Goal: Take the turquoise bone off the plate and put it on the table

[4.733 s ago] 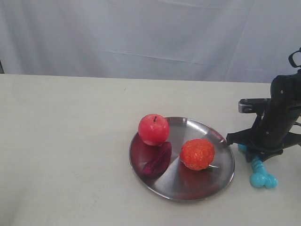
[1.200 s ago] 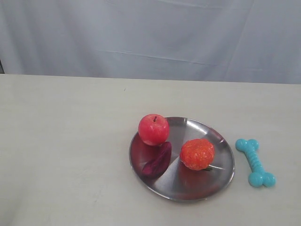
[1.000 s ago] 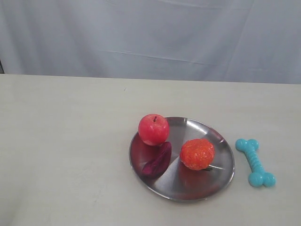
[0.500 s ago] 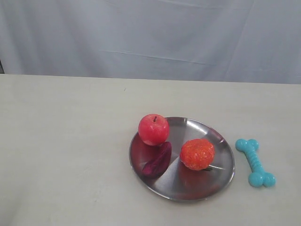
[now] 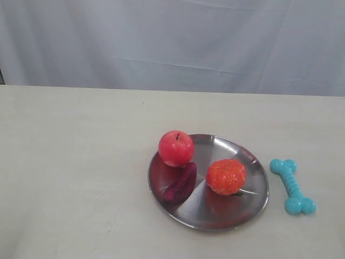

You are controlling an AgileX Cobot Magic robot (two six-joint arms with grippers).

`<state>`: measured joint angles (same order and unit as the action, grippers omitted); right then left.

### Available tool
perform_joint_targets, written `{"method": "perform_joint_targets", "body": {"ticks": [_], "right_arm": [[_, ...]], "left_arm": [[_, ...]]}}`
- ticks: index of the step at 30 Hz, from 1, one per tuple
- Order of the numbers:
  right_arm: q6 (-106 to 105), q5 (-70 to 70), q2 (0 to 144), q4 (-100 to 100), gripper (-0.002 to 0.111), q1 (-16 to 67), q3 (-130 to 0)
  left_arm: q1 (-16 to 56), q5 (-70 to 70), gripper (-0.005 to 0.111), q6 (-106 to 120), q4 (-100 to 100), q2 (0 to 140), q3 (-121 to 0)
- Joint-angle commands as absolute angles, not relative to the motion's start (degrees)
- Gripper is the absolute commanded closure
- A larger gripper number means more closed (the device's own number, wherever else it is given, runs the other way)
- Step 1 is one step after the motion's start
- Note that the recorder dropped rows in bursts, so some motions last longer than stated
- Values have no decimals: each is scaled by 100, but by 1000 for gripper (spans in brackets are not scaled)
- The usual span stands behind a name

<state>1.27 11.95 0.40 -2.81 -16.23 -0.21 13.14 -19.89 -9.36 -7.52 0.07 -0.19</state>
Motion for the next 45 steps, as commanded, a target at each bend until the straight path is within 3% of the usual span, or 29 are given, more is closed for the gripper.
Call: {"method": "perform_joint_targets", "body": {"ticks": [1,12,45], "right_arm": [[54,1277,0,-355,109,-1651,0],[43,2000,0,-293,109,-1651,0],[82,1987,0,-293,109,-1651,0]], "left_arm": [[1330,-1985,107,-925,-753,0,0],[1330,-1985,107,-925,-753,0,0],[1330,-1985,107,-937,-753,0,0]]}}
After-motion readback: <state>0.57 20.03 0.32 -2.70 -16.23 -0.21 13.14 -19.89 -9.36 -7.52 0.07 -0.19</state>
